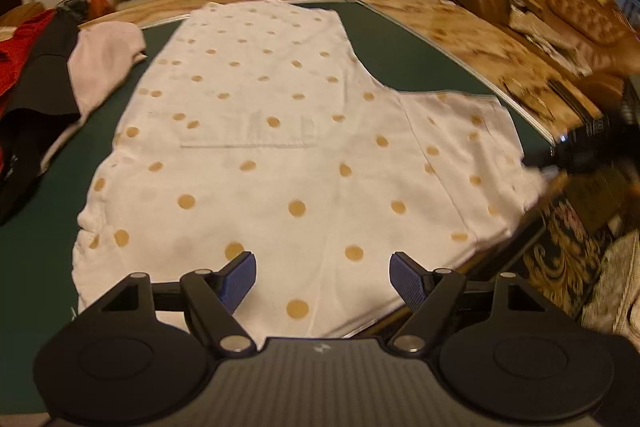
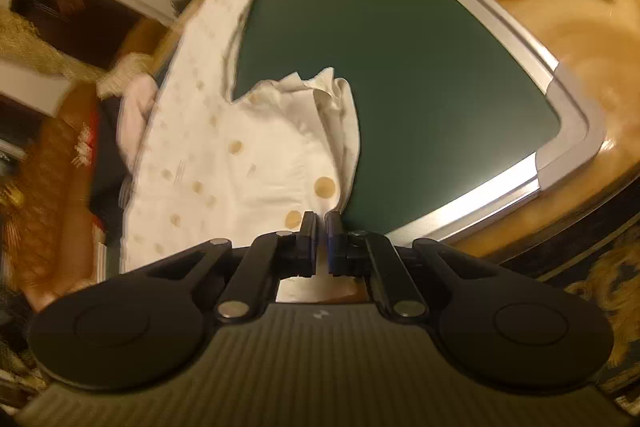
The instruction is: Fold clothes
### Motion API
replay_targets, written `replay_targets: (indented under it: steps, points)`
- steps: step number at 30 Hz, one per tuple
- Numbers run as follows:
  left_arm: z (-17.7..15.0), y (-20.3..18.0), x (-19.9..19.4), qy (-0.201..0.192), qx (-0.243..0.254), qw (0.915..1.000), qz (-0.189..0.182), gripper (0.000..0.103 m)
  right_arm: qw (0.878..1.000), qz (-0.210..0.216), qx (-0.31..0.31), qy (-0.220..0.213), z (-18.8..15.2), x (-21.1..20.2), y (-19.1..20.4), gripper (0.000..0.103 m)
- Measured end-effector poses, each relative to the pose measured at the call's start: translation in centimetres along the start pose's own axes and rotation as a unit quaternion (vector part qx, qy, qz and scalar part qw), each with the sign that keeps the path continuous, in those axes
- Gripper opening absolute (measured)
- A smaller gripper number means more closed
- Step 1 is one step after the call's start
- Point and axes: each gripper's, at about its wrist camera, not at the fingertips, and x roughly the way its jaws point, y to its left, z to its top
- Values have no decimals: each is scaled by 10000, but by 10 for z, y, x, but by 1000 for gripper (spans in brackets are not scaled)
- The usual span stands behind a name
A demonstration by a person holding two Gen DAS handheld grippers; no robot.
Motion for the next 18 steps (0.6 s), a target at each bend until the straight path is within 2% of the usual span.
replay_targets:
  steps: [9,13,18]
  points:
    - [-9,9,7,19,-75,9988,-484,78,9942,1023,211,-258,30,-10,42,6]
    - [-12,16,11,66,-166,9984,-534,78,9879,1474,304,-372,43,-15,60,6]
    - [-16,22,10,-1,-224,9977,-639,77,9861,1594,-378,-265,81,8,134,6]
